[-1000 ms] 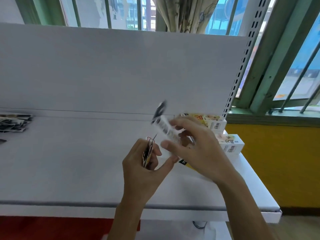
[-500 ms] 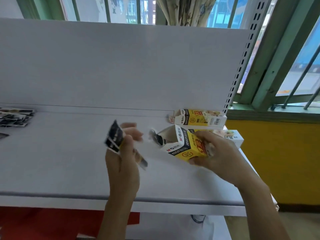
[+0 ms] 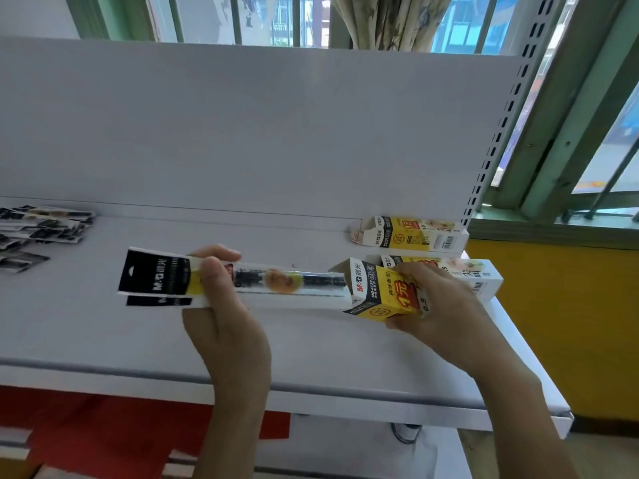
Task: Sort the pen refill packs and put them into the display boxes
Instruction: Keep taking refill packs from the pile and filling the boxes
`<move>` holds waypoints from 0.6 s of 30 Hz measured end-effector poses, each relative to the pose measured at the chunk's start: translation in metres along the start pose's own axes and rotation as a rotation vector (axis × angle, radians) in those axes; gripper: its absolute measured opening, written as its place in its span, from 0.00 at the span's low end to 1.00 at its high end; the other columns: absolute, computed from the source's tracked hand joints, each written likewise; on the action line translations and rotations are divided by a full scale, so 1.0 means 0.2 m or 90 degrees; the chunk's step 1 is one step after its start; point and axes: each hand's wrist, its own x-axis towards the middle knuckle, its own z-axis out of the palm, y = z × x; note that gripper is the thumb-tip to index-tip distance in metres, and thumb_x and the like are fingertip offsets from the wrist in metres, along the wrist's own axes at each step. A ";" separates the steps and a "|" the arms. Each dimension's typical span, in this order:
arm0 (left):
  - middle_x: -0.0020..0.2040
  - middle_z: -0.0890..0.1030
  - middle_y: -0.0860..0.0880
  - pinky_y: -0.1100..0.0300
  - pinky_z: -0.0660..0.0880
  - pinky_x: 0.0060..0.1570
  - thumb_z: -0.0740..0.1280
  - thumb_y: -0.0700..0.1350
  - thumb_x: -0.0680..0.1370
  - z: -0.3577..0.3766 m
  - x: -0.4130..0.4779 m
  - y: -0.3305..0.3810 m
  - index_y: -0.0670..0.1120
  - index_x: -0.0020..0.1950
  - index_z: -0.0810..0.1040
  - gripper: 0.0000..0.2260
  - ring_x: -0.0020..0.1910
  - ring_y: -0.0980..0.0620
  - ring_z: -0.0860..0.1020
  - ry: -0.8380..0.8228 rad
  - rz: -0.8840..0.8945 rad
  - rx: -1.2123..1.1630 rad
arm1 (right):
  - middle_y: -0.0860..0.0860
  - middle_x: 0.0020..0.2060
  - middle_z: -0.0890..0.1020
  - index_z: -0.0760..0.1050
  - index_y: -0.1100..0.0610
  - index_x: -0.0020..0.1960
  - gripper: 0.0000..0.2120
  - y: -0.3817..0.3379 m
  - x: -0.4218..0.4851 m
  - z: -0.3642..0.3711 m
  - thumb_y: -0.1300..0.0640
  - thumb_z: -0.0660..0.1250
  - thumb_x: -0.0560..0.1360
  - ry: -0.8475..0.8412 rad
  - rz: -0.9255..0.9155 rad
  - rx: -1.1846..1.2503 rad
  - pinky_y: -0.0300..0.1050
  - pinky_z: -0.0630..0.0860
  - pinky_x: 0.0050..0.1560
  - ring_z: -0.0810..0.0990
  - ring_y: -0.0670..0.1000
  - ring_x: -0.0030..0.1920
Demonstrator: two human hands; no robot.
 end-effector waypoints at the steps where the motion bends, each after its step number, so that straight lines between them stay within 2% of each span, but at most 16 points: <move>1: 0.35 0.70 0.55 0.53 0.62 0.34 0.56 0.56 0.75 0.00 0.00 0.00 0.56 0.40 0.72 0.09 0.35 0.49 0.67 -0.007 0.012 0.015 | 0.43 0.55 0.75 0.70 0.49 0.63 0.29 0.00 0.00 0.00 0.53 0.76 0.65 -0.005 0.001 -0.005 0.43 0.68 0.55 0.71 0.46 0.55; 4: 0.36 0.68 0.54 0.52 0.59 0.32 0.55 0.56 0.76 -0.01 0.02 -0.03 0.56 0.41 0.72 0.10 0.33 0.47 0.64 0.027 0.036 0.006 | 0.44 0.56 0.75 0.70 0.48 0.63 0.30 0.00 -0.01 0.01 0.53 0.76 0.65 -0.017 0.010 0.004 0.45 0.70 0.58 0.71 0.48 0.57; 8: 0.34 0.70 0.60 0.55 0.60 0.33 0.56 0.55 0.76 -0.03 0.05 -0.04 0.57 0.40 0.73 0.09 0.33 0.56 0.66 0.001 0.044 -0.035 | 0.43 0.56 0.75 0.69 0.48 0.64 0.30 -0.01 -0.01 0.01 0.52 0.76 0.65 -0.027 0.015 0.009 0.46 0.70 0.58 0.71 0.48 0.58; 10: 0.35 0.73 0.61 0.58 0.65 0.36 0.58 0.58 0.75 -0.02 0.03 -0.05 0.60 0.39 0.76 0.09 0.35 0.58 0.69 -0.063 -0.006 -0.062 | 0.42 0.55 0.74 0.69 0.48 0.64 0.30 -0.02 -0.01 0.00 0.53 0.76 0.65 -0.022 0.009 0.016 0.45 0.70 0.59 0.71 0.47 0.58; 12: 0.35 0.76 0.61 0.67 0.69 0.35 0.62 0.59 0.73 -0.01 0.00 -0.08 0.59 0.40 0.78 0.07 0.35 0.63 0.72 -0.166 -0.067 -0.048 | 0.41 0.55 0.74 0.69 0.47 0.64 0.30 -0.03 0.00 0.00 0.53 0.76 0.64 -0.016 -0.008 0.016 0.43 0.68 0.58 0.71 0.46 0.57; 15: 0.35 0.81 0.59 0.72 0.72 0.31 0.68 0.48 0.75 0.02 -0.03 -0.11 0.53 0.46 0.76 0.02 0.36 0.63 0.80 -0.353 -0.159 0.035 | 0.41 0.55 0.74 0.70 0.48 0.63 0.29 -0.04 -0.01 0.01 0.53 0.76 0.64 -0.024 -0.027 0.004 0.42 0.66 0.58 0.70 0.44 0.55; 16: 0.35 0.82 0.57 0.72 0.73 0.31 0.68 0.43 0.73 0.01 -0.04 -0.11 0.52 0.48 0.75 0.06 0.37 0.63 0.81 -0.403 -0.166 0.066 | 0.42 0.55 0.75 0.70 0.48 0.63 0.29 -0.04 -0.01 0.01 0.53 0.76 0.65 -0.022 -0.024 -0.001 0.42 0.66 0.58 0.70 0.45 0.56; 18: 0.33 0.82 0.57 0.74 0.72 0.32 0.69 0.42 0.71 0.00 -0.03 -0.10 0.50 0.45 0.77 0.06 0.37 0.64 0.81 -0.437 -0.181 0.109 | 0.43 0.56 0.75 0.70 0.48 0.63 0.29 -0.03 -0.01 0.01 0.53 0.76 0.65 -0.012 -0.007 -0.011 0.42 0.67 0.57 0.71 0.47 0.57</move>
